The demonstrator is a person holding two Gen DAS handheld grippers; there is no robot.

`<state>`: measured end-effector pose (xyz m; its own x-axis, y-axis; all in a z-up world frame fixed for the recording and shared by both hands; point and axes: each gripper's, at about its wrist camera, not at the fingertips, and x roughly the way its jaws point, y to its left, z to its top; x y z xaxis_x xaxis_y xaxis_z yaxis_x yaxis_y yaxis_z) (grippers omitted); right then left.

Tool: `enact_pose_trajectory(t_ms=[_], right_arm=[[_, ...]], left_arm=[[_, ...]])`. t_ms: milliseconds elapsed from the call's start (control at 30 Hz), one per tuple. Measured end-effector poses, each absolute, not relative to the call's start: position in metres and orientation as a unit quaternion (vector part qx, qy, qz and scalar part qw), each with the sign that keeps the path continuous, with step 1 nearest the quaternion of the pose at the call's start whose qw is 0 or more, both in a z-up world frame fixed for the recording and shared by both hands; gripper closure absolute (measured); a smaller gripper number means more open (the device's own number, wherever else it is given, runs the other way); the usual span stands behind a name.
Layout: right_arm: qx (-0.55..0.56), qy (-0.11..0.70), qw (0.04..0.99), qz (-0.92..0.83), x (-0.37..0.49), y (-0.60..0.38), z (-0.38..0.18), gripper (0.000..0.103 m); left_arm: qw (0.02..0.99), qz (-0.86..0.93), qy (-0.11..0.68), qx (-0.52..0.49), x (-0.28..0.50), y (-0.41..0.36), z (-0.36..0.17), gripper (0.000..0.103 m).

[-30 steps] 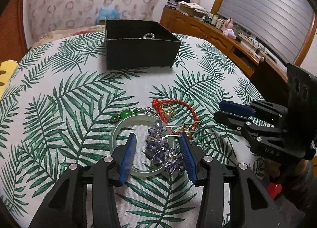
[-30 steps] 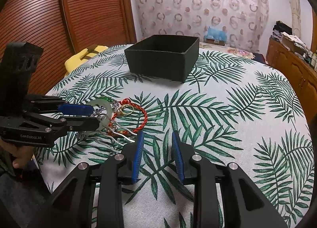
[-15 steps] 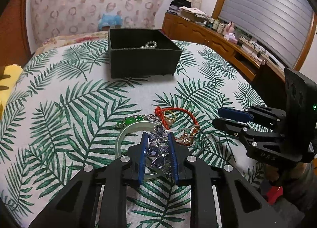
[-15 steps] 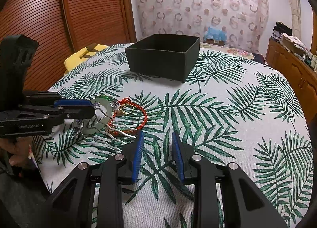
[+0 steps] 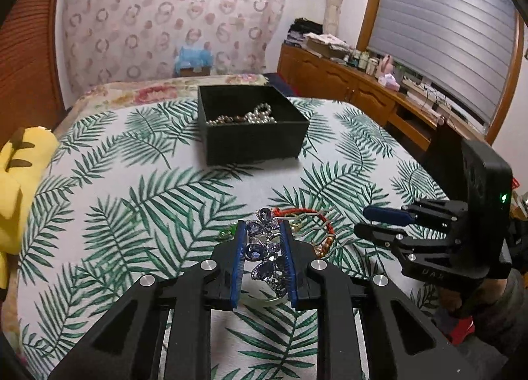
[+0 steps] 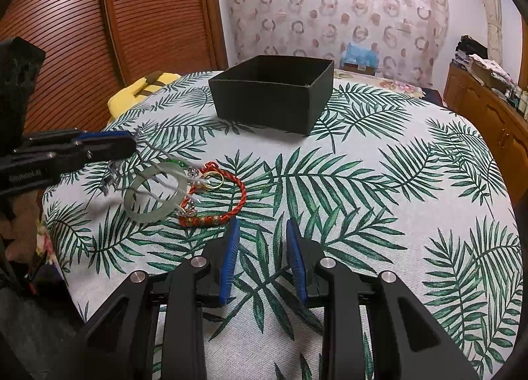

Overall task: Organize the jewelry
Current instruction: 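Grasp the purple crystal brooch with the left tool, then grasp the jade bangle with the right tool while the left tool holds the brooch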

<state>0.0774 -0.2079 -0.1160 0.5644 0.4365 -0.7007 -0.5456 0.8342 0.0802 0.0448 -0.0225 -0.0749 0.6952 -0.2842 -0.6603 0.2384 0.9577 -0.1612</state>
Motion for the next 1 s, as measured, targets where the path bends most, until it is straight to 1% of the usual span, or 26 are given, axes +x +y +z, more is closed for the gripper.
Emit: enact_pose_trajectory(t_ms=[333, 533, 567, 600, 633, 833, 900, 1000], right_arm=[[-0.086, 0.378, 0.879, 0.278, 0.078, -0.203, -0.113, 0.071], [-0.085, 0.371, 0.87, 0.315, 0.073, -0.18, -0.105, 0.071], [-0.088, 0.37, 0.867, 0.322, 0.072, -0.172, -0.103, 0.067], [-0.09, 0.368, 0.865, 0.329, 0.071, -0.166, -0.102, 0.057], [-0.092, 0.365, 0.864, 0.335, 0.069, -0.161, -0.101, 0.053], [-0.127, 0.364, 0.846, 0.369, 0.069, -0.12, -0.099, 0.051], [-0.135, 0.367, 0.841, 0.374, 0.071, -0.111, -0.1, 0.043], [-0.142, 0.373, 0.834, 0.381, 0.074, -0.102, -0.103, 0.039]], left_arm=[[0.928, -0.111, 0.353, -0.034, 0.043, 0.002, -0.07, 0.084], [0.932, -0.087, 0.349, -0.049, 0.038, 0.028, -0.069, 0.084], [0.932, -0.085, 0.348, -0.05, 0.037, 0.031, -0.069, 0.084], [0.933, -0.081, 0.346, -0.052, 0.036, 0.035, -0.068, 0.084], [0.934, -0.078, 0.345, -0.053, 0.035, 0.038, -0.068, 0.084], [0.936, -0.065, 0.339, -0.062, 0.03, 0.053, -0.067, 0.084], [0.937, -0.061, 0.337, -0.066, 0.029, 0.059, -0.067, 0.084], [0.938, -0.055, 0.335, -0.071, 0.027, 0.067, -0.067, 0.084]])
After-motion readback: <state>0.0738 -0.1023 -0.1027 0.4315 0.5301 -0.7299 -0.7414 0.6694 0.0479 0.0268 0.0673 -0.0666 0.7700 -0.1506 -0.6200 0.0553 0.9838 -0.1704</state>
